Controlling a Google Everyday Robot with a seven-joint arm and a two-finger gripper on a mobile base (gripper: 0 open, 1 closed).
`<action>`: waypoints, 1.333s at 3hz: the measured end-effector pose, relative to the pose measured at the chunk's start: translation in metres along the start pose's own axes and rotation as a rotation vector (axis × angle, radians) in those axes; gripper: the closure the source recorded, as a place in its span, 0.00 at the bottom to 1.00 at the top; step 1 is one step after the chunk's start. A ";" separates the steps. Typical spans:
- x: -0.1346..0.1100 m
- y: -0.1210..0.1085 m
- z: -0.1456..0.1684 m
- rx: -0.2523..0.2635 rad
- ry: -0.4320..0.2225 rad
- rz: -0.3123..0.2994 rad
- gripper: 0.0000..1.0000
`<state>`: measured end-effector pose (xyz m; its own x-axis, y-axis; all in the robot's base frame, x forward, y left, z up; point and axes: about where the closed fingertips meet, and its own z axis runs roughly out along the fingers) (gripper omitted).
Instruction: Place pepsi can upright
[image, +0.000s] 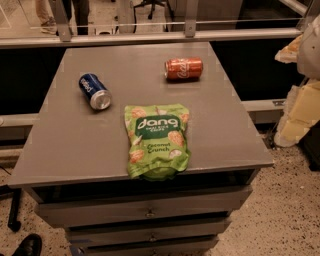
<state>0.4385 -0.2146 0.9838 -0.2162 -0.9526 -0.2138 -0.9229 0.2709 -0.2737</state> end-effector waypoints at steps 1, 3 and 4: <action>0.000 0.000 0.000 0.000 0.000 0.000 0.00; -0.057 -0.066 0.075 -0.001 -0.072 0.134 0.00; -0.108 -0.104 0.122 -0.040 -0.121 0.246 0.00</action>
Offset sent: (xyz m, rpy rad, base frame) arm 0.0982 0.0280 -0.0440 0.1050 -0.0147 -0.1293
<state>0.5963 -0.1226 0.9210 -0.3983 -0.8348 -0.3801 -0.8595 0.4844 -0.1631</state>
